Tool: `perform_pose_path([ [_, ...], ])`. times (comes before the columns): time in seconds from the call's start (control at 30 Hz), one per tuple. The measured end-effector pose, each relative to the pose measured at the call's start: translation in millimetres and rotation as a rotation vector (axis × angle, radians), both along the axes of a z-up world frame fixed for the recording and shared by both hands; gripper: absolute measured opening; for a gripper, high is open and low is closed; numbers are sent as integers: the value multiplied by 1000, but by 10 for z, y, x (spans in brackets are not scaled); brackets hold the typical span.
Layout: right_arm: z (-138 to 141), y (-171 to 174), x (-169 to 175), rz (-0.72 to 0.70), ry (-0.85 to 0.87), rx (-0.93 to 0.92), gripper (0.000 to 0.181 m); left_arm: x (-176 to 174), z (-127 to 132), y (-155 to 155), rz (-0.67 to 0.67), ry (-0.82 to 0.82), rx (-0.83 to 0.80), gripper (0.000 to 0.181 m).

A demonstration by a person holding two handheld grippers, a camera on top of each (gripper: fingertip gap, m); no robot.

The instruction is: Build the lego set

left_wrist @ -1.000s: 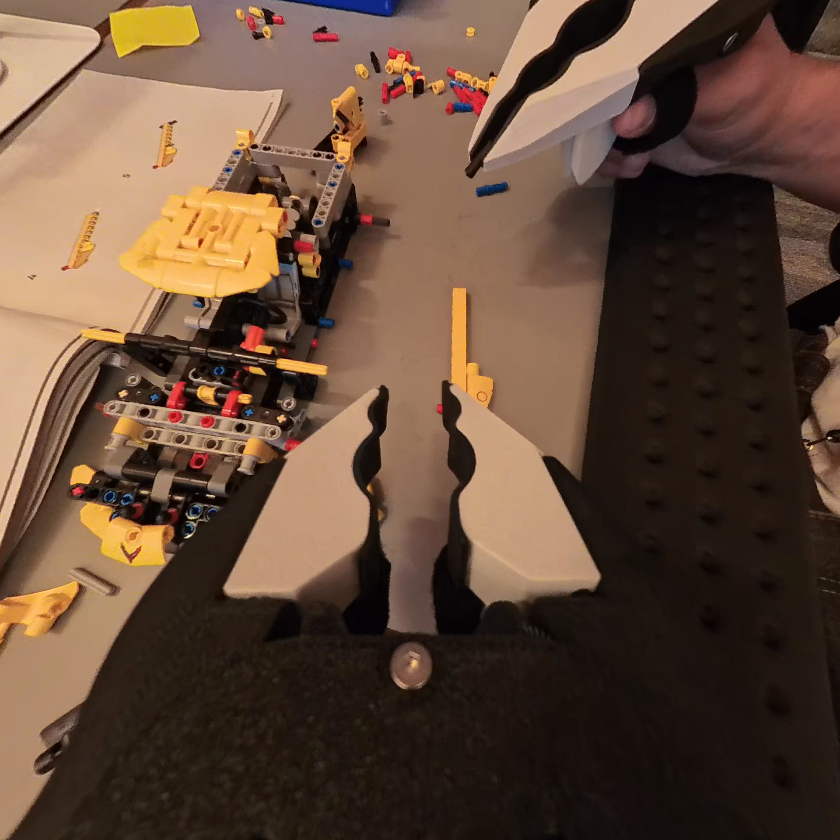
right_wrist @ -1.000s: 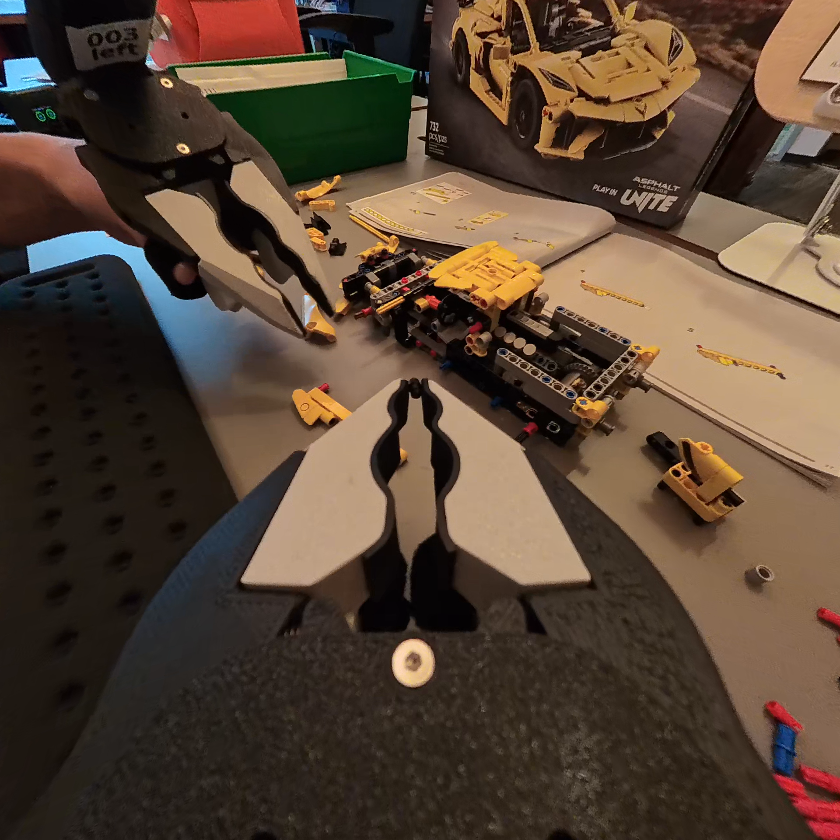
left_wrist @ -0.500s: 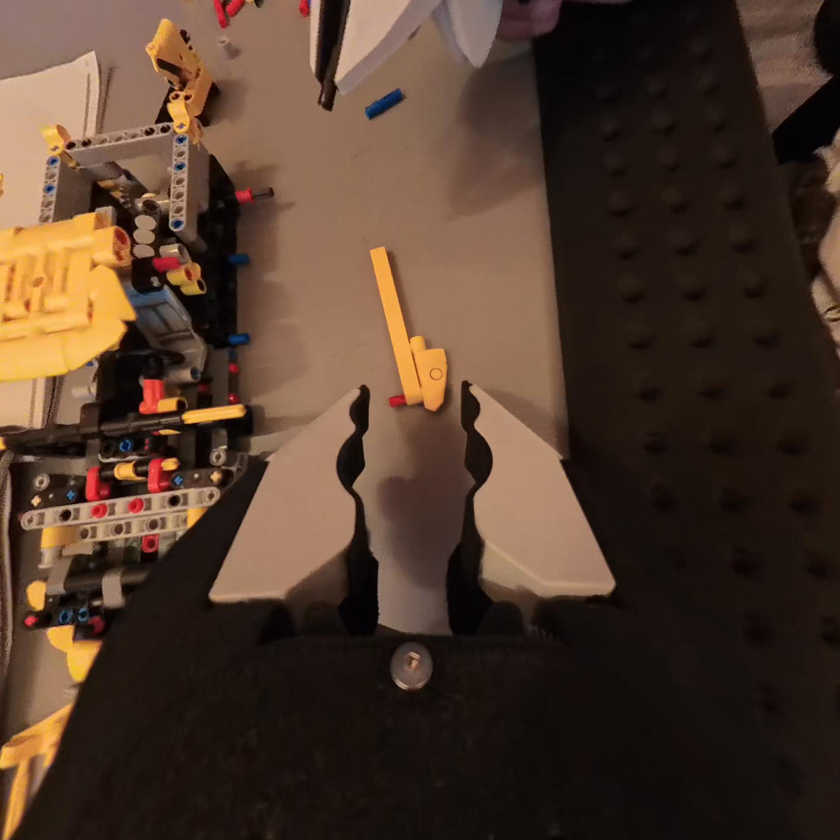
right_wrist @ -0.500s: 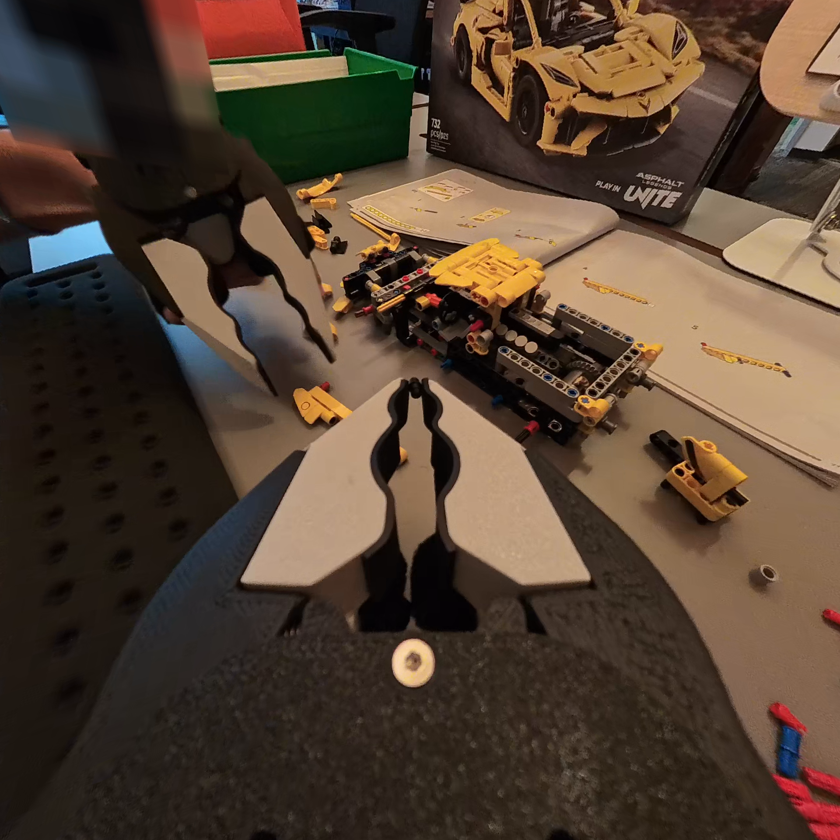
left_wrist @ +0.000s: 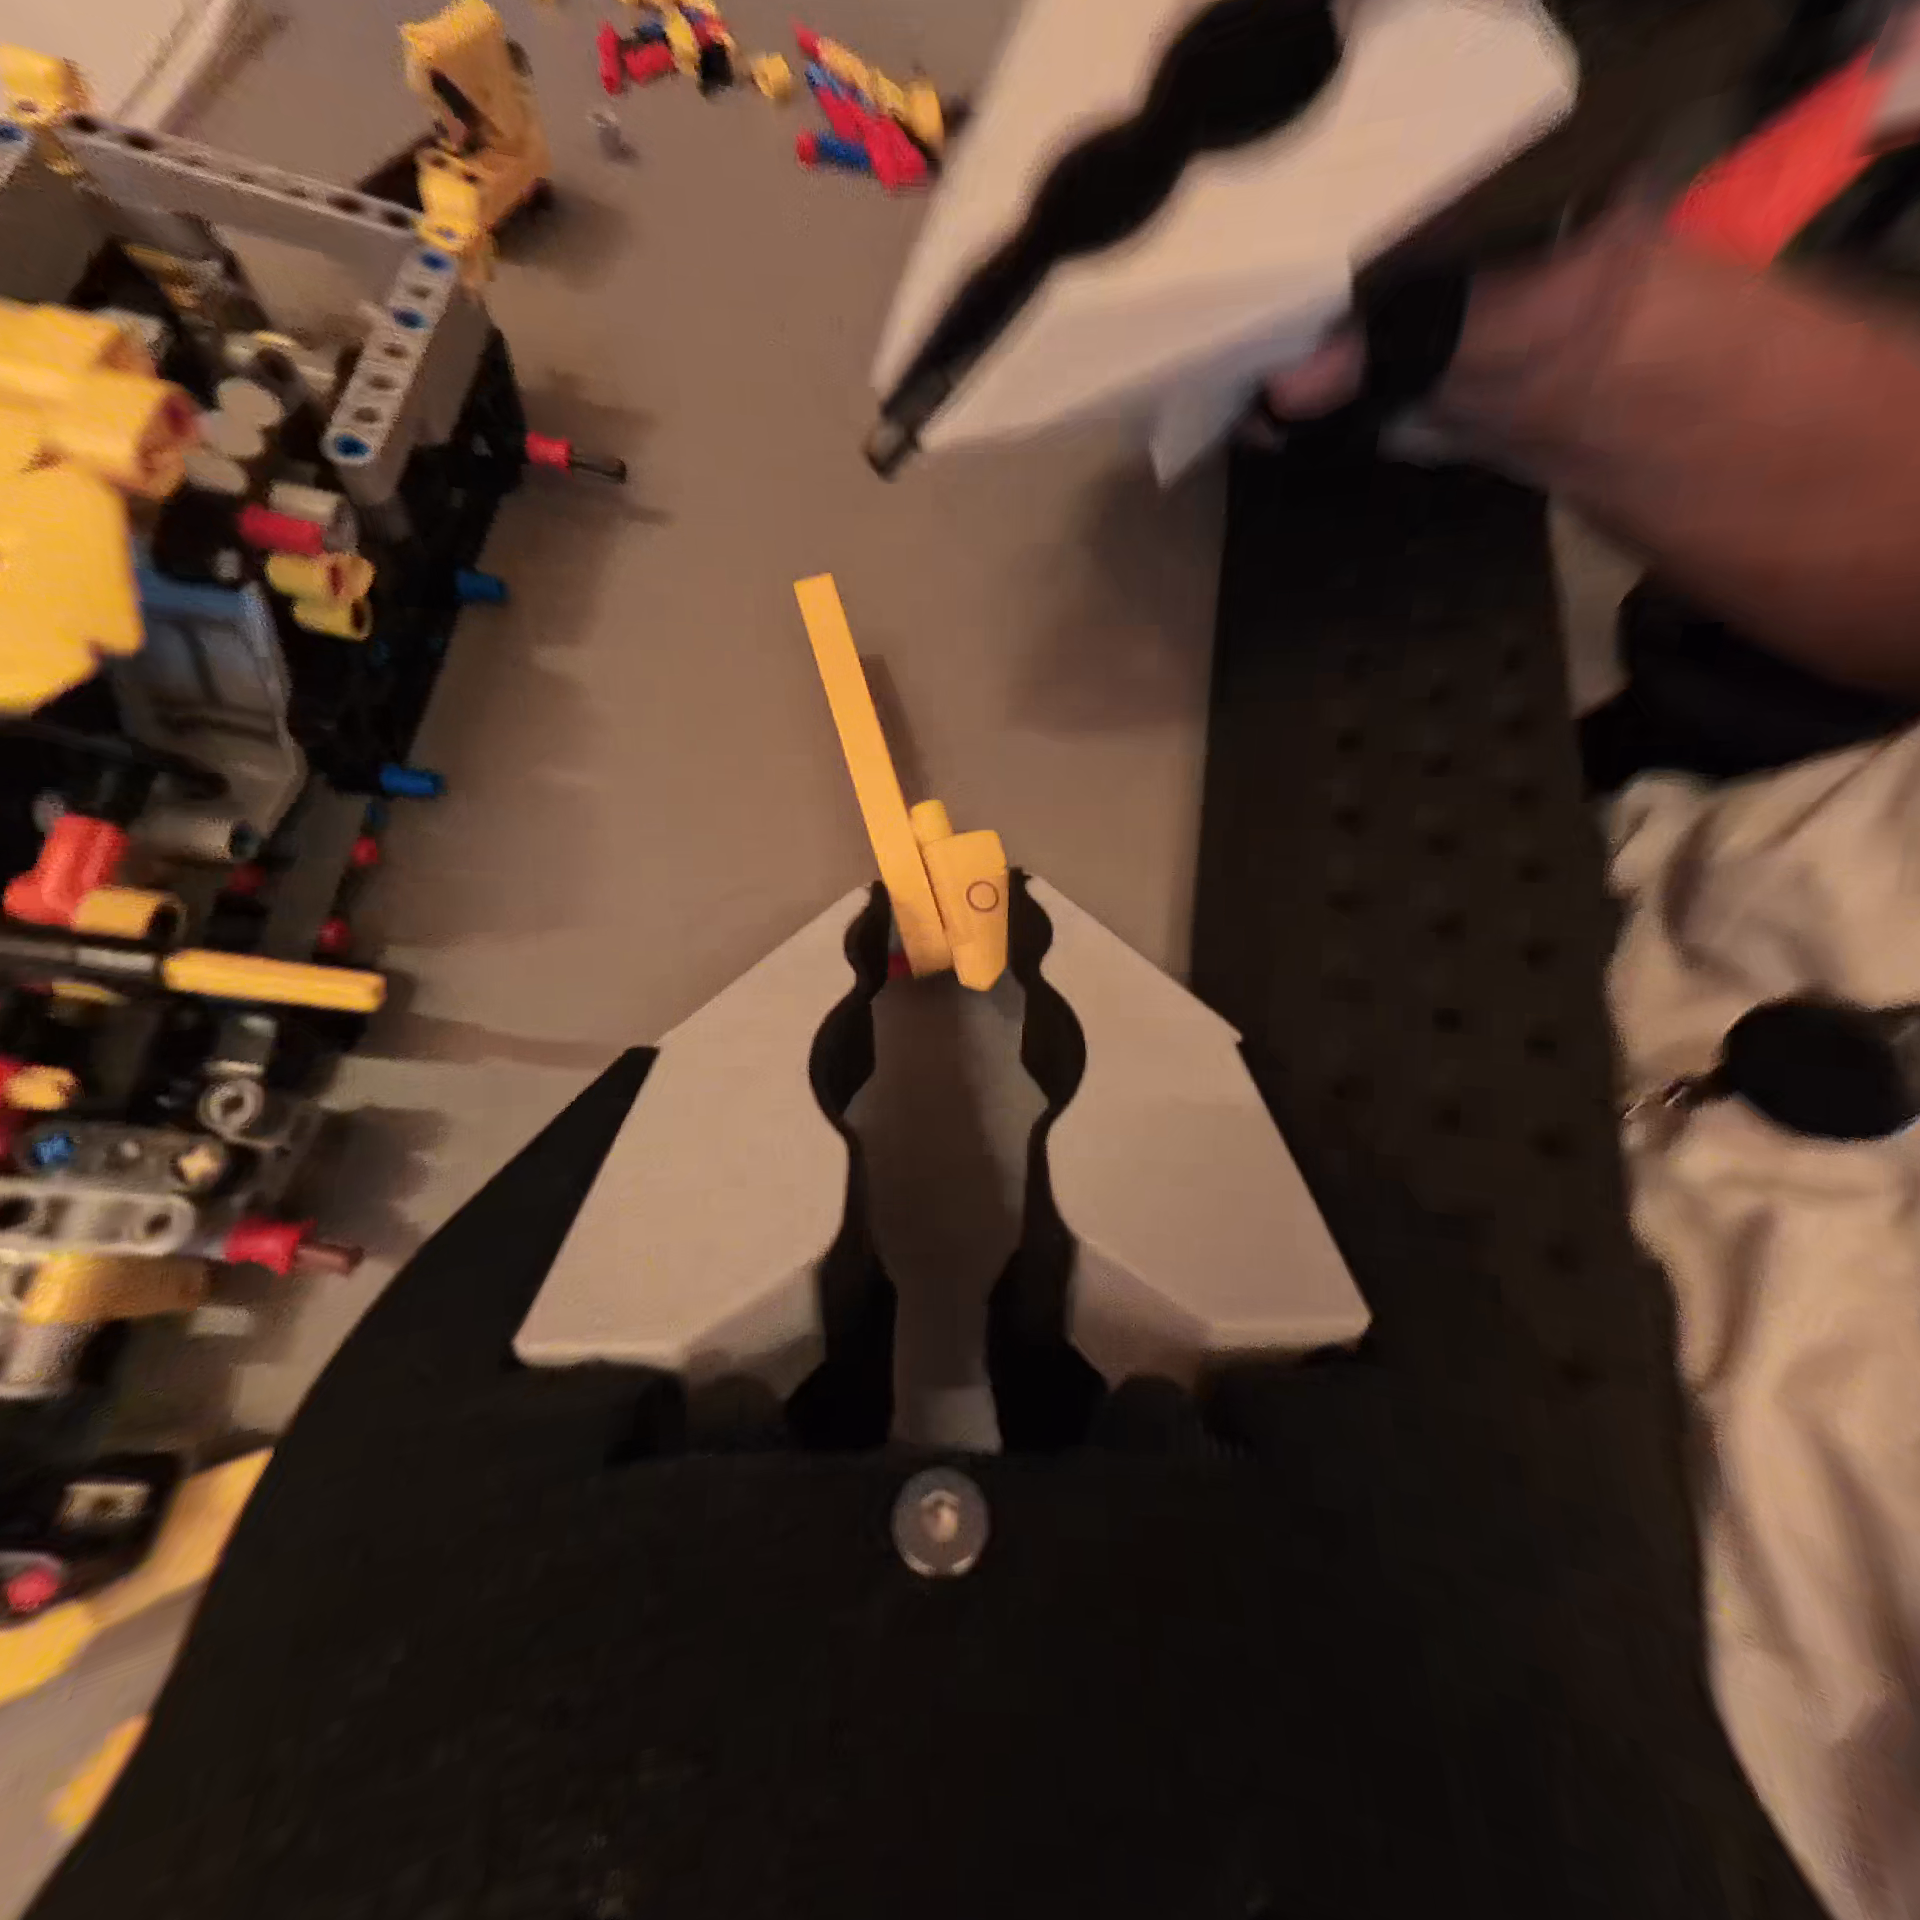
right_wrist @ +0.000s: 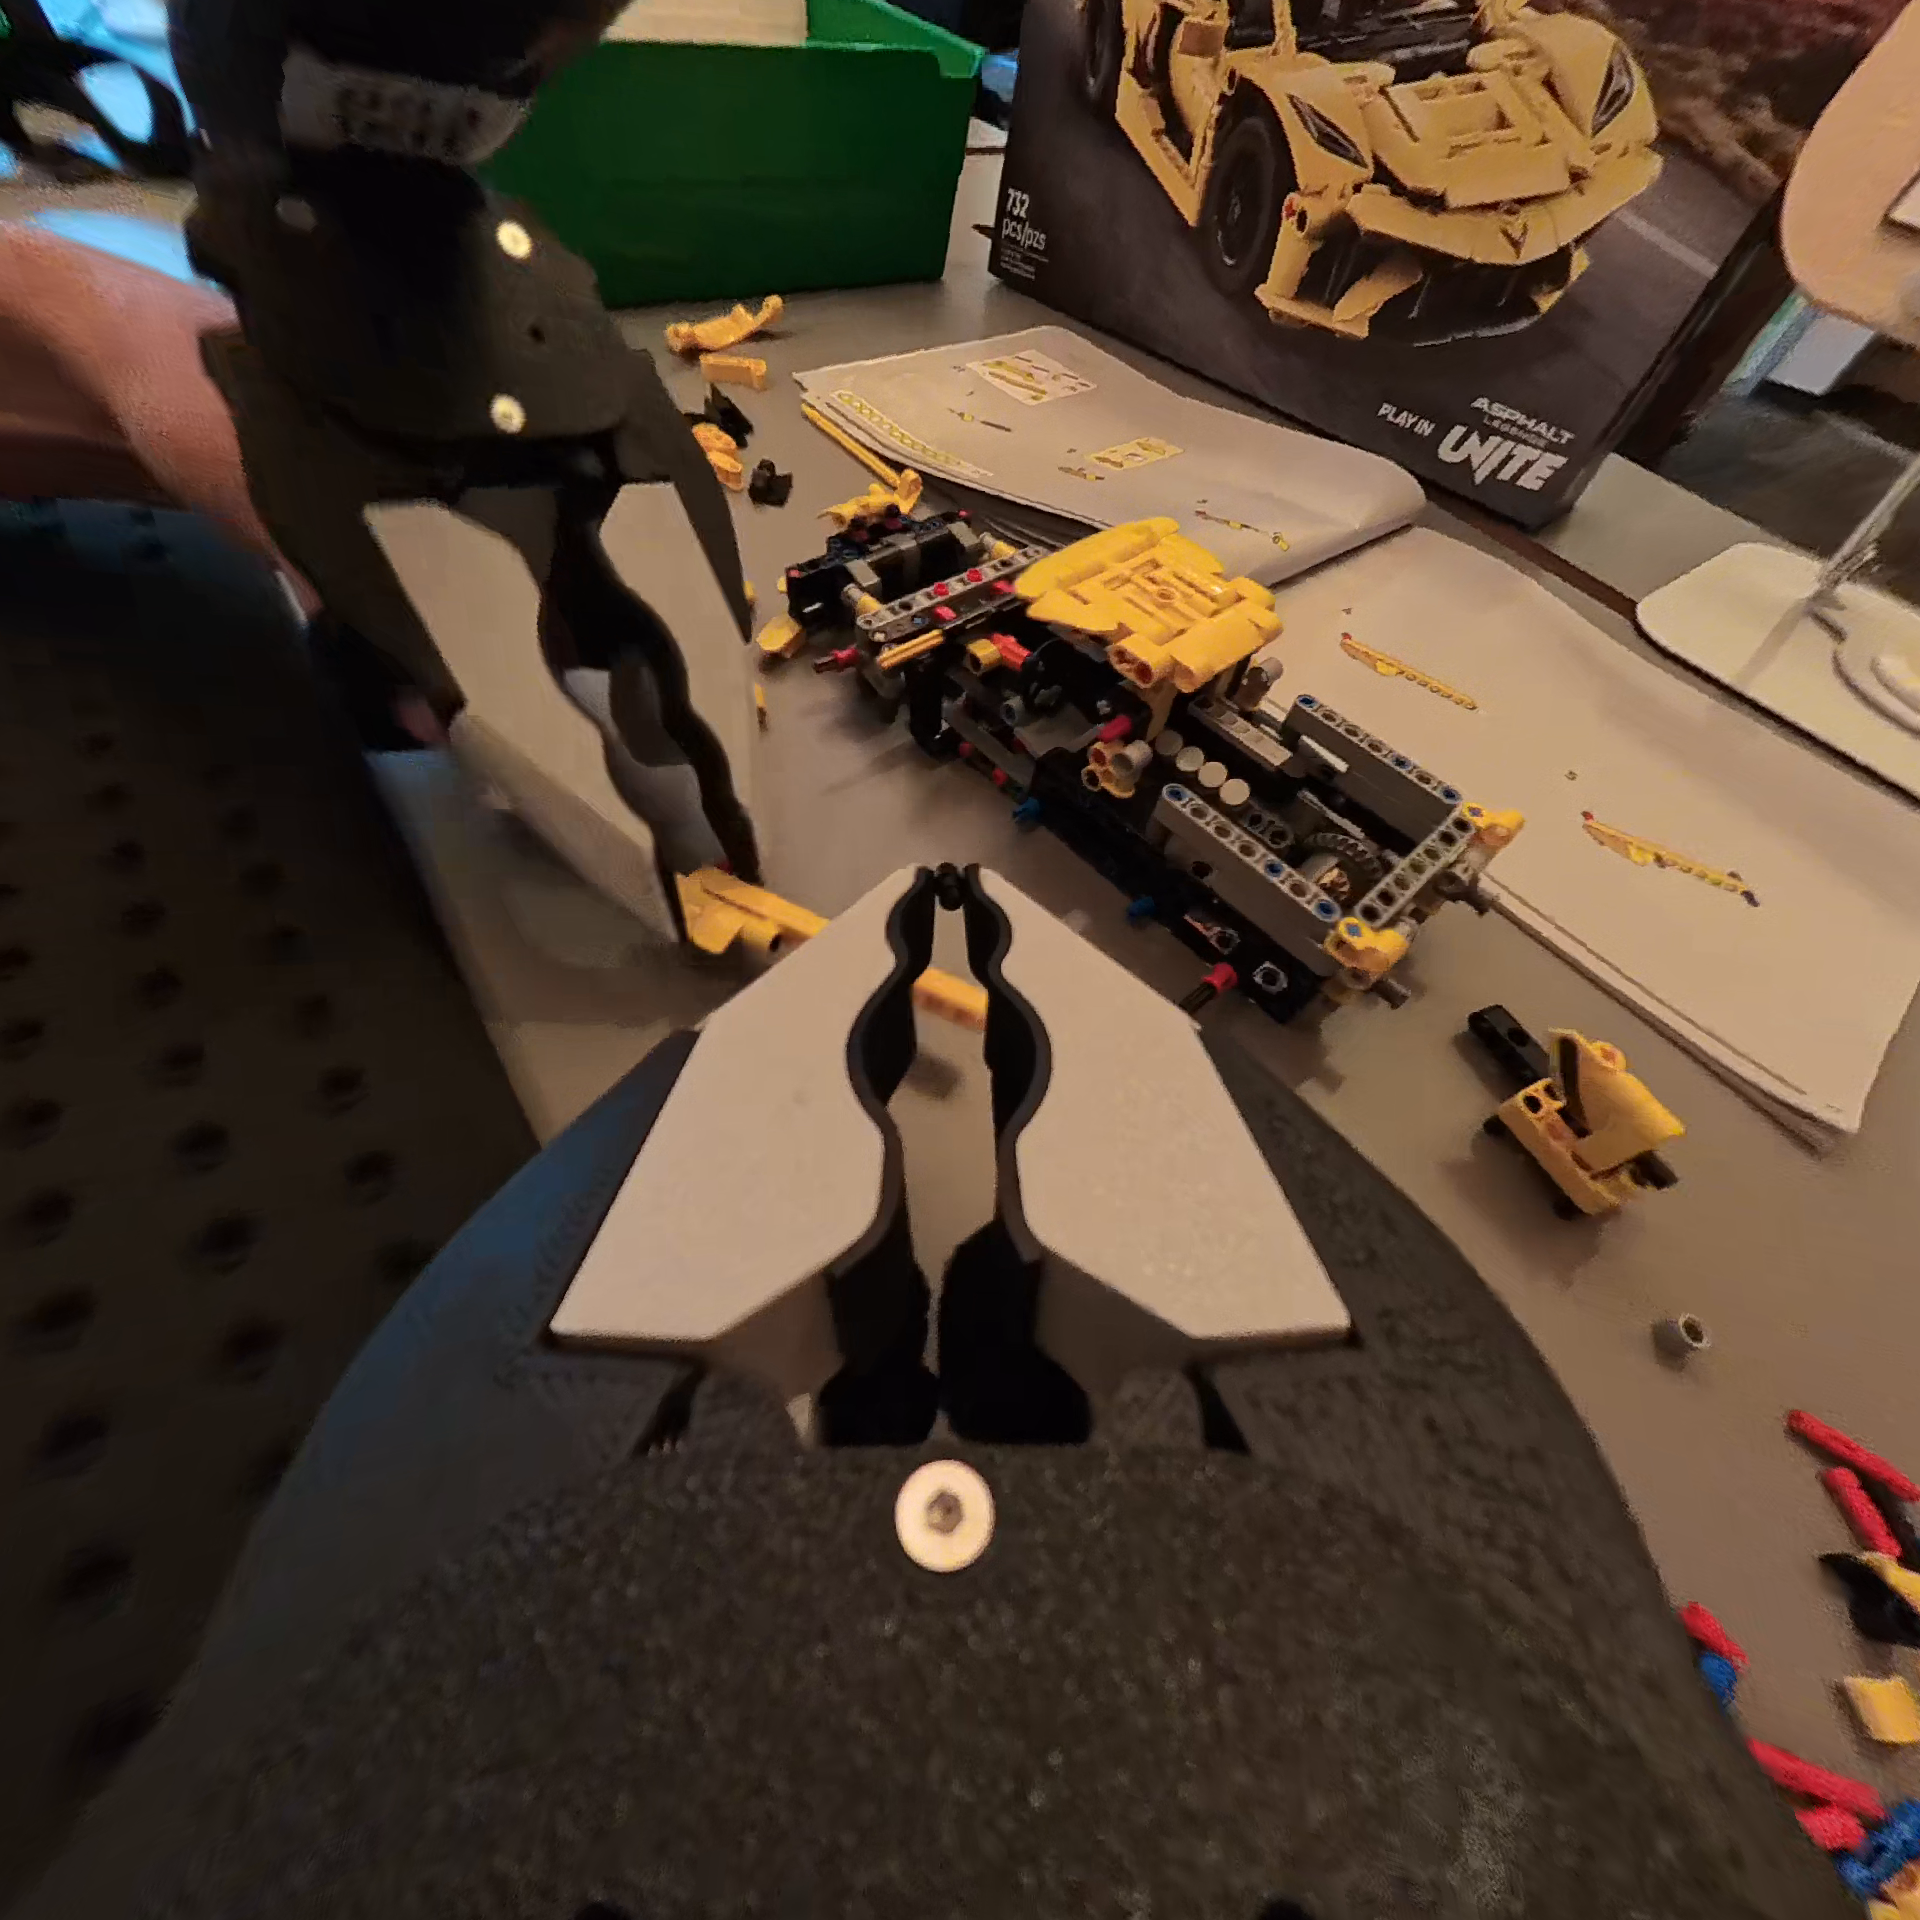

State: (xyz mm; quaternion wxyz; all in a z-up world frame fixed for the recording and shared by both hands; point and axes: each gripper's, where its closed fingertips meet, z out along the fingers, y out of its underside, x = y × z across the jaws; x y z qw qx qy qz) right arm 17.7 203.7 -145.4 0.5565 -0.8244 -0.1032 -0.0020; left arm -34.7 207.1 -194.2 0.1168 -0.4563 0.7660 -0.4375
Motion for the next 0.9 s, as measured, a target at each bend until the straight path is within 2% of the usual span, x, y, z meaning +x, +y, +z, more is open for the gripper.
perform_pose_path([
  [0.1,7,-3,-156,33,-131,-4,5,-5,251,-40,84,-7,-266,22],
  [0.17,-84,14,-250,54,-205,-52,5,-20,312,2,125,-9,-338,22],
  [0.27,-158,55,-343,74,-307,-78,5,-13,347,95,163,-35,-369,22],
  [0.4,-107,112,-382,61,-402,-37,5,-40,333,88,137,-10,-413,22],
  [0.5,-167,131,-388,68,-435,-58,5,-53,326,64,108,16,-461,22],
  [0.63,-124,127,-388,63,-453,-32,5,-86,299,14,70,33,-457,22],
  [0.9,-219,120,-431,98,-436,-71,5,-65,283,43,94,40,-458,22],
])
